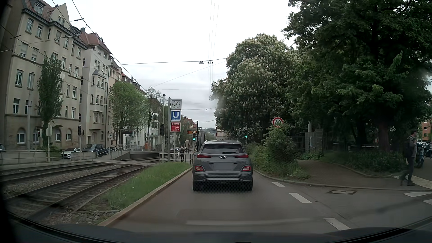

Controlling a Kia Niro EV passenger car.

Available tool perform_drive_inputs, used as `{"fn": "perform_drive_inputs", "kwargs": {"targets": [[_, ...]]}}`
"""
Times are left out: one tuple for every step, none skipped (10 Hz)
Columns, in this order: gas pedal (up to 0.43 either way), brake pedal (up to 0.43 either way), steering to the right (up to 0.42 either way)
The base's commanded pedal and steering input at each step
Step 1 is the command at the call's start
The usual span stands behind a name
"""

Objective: Follow the waypoints while adhering to traffic rules and regulations

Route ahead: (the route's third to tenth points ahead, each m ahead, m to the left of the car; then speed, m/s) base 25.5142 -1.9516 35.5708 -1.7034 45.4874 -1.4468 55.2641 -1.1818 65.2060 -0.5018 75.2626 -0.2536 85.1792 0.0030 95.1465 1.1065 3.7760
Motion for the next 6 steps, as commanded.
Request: {"fn": "perform_drive_inputs", "kwargs": {"targets": [[0.138, 0.0, -0.004], [0.138, 0.0, -0.004], [0.138, 0.0, -0.005], [0.138, 0.0, -0.004], [0.138, 0.0, -0.004], [0.138, 0.0, -0.004]]}}
